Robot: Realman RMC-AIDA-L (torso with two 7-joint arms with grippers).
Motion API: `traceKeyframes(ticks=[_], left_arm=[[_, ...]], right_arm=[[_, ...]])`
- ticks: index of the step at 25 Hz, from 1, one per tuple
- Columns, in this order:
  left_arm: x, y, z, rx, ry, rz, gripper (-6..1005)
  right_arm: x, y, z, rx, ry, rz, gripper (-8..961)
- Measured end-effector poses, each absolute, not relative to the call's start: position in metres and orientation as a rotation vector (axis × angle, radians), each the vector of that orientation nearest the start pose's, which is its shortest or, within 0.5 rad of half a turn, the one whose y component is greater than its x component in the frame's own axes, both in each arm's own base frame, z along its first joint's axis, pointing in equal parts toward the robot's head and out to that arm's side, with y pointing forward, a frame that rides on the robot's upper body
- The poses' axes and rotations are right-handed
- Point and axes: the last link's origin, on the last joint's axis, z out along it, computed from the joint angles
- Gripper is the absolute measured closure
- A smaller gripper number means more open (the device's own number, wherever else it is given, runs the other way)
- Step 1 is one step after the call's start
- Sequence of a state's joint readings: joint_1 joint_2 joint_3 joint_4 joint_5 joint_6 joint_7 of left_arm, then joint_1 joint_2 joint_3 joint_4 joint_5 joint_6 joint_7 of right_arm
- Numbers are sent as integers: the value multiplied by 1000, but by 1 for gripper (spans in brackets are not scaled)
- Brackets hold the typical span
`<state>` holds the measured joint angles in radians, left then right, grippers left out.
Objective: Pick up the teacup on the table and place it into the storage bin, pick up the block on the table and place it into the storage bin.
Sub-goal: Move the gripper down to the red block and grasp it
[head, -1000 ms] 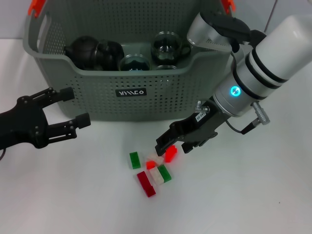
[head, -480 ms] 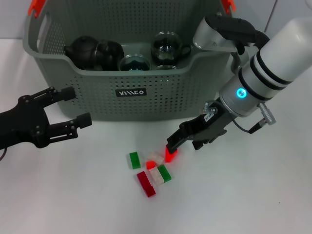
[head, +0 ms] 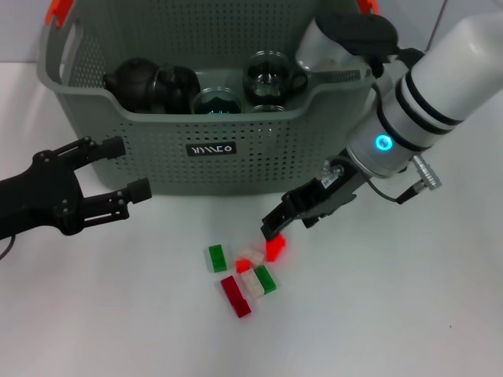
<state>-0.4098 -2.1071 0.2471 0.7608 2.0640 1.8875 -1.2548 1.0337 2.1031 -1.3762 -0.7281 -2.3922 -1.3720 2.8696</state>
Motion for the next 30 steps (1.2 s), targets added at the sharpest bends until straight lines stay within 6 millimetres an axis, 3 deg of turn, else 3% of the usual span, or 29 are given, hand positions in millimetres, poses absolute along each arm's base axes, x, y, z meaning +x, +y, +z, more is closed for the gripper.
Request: traceKeyframes(ticks=[10, 22, 30], left_arm=[[-299, 269, 56, -2483, -570, -973, 121], [-304, 260, 50, -2444, -632, -1004, 121], [-305, 260, 48, -2425, -647, -1026, 122]], right_arm=[[101, 376, -81, -2832, 1175, -451, 147], [107, 381, -73, -2860, 835, -666, 148], [104, 383, -84, -2854, 596, -771, 147]])
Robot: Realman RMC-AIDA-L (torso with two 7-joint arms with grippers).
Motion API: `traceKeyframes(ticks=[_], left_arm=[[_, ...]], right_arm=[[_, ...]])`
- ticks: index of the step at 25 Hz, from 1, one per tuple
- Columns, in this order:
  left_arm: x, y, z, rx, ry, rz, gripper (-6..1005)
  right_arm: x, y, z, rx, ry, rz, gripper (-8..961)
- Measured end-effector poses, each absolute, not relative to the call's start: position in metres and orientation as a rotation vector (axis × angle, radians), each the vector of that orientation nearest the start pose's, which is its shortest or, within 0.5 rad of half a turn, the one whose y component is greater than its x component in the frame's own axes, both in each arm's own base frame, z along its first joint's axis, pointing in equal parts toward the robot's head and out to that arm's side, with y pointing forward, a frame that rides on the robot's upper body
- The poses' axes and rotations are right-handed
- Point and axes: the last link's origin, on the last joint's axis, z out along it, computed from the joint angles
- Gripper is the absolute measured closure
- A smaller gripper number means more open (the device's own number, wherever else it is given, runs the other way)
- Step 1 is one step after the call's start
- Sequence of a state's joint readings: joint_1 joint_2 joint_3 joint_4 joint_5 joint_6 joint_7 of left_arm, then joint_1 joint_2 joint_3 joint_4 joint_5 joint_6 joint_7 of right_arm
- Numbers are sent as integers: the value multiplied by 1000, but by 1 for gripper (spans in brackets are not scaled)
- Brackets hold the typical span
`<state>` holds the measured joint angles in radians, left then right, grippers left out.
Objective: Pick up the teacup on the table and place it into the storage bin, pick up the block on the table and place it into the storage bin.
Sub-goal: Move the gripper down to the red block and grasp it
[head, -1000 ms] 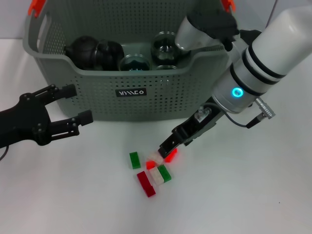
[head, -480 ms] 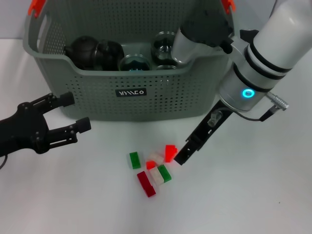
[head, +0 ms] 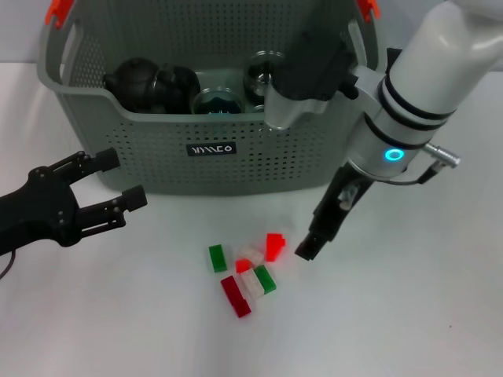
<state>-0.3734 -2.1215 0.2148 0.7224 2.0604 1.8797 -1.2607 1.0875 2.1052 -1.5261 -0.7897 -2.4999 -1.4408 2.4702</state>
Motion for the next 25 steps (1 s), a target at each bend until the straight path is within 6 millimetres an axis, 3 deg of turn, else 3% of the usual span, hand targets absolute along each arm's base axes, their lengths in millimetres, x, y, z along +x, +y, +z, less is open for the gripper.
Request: traceKeyframes(ticks=[16, 25], left_arm=[[-305, 263, 47, -2416, -674, -1029, 122], [-305, 265, 44, -2411, -690, -1036, 122]], right_arm=[[93, 379, -105, -2863, 268, -838, 147], [86, 377, -116, -2885, 225, -786, 148]])
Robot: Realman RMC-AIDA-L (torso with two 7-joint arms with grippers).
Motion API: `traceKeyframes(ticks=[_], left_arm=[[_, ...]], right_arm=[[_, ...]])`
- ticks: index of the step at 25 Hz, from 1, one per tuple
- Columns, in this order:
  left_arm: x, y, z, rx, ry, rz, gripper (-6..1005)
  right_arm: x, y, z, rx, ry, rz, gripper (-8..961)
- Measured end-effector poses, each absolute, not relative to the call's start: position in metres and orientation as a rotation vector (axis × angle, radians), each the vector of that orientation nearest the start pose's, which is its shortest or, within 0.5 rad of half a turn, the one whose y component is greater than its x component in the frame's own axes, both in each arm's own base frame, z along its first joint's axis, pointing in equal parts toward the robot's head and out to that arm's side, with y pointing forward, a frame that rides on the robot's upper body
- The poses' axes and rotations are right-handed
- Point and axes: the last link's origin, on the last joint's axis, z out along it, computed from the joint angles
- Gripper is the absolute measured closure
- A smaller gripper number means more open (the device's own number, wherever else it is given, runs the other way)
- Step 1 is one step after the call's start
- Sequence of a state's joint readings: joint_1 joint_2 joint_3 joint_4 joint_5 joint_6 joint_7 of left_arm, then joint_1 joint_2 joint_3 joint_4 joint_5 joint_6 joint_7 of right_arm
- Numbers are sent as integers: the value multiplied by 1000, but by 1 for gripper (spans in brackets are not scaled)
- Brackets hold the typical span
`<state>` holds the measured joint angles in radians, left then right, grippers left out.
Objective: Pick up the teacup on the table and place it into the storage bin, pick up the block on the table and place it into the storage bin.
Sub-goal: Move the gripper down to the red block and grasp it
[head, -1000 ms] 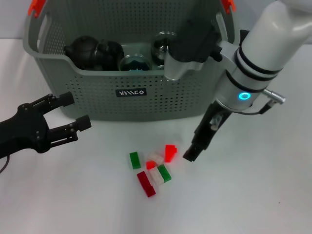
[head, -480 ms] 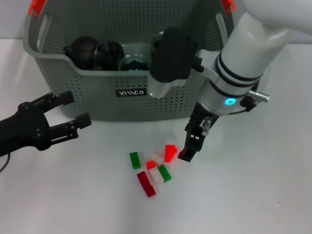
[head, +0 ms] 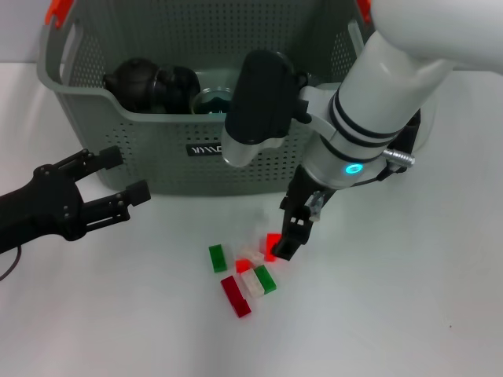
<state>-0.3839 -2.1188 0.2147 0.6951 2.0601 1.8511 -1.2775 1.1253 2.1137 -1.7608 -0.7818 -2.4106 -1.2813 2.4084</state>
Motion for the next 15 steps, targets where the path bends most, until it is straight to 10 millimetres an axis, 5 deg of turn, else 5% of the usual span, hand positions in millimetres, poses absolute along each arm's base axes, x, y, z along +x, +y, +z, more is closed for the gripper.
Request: traceKeyframes(ticks=[15], left_arm=[[-306, 266, 44, -2409, -695, -1031, 122]], right_arm=[[91, 373, -123, -2910, 283, -752, 154]])
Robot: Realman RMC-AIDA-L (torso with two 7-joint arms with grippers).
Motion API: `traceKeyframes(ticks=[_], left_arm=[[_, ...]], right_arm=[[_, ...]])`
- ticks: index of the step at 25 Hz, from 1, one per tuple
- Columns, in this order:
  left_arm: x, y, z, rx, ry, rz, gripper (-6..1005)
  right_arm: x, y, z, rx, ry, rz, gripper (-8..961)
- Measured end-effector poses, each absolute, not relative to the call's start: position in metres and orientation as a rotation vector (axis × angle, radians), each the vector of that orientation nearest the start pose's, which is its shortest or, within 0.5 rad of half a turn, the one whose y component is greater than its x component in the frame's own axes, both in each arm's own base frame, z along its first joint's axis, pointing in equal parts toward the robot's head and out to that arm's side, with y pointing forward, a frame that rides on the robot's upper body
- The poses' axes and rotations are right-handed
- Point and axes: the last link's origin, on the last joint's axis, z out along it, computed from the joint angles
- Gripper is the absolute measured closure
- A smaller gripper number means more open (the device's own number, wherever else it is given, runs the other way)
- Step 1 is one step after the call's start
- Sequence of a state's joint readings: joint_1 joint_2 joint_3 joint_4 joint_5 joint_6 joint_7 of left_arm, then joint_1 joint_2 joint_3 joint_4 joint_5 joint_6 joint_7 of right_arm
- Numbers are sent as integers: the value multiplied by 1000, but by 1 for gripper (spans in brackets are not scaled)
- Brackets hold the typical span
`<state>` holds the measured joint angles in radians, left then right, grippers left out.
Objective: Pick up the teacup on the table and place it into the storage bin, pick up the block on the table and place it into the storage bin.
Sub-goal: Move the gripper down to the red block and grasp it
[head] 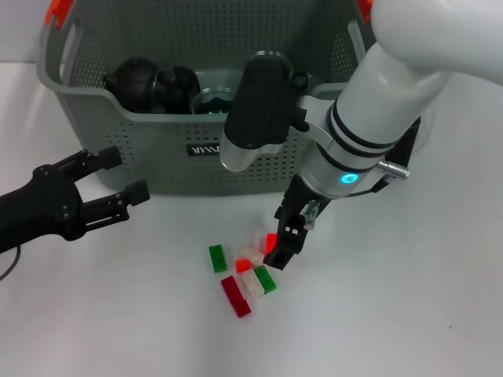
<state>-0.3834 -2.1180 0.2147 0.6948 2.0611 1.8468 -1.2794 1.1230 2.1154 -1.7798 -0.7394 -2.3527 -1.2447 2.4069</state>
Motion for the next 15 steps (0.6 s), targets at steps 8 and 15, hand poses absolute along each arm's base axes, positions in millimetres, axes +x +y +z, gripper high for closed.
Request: traceKeyframes(ticks=[8, 15], left_arm=[[-306, 267, 43, -2406, -709, -1032, 121], [-306, 268, 43, -2408, -706, -1031, 121]], right_arm=[[100, 374, -127, -2896, 274, -784, 133], [102, 375, -128, -2884, 259, -773, 132]])
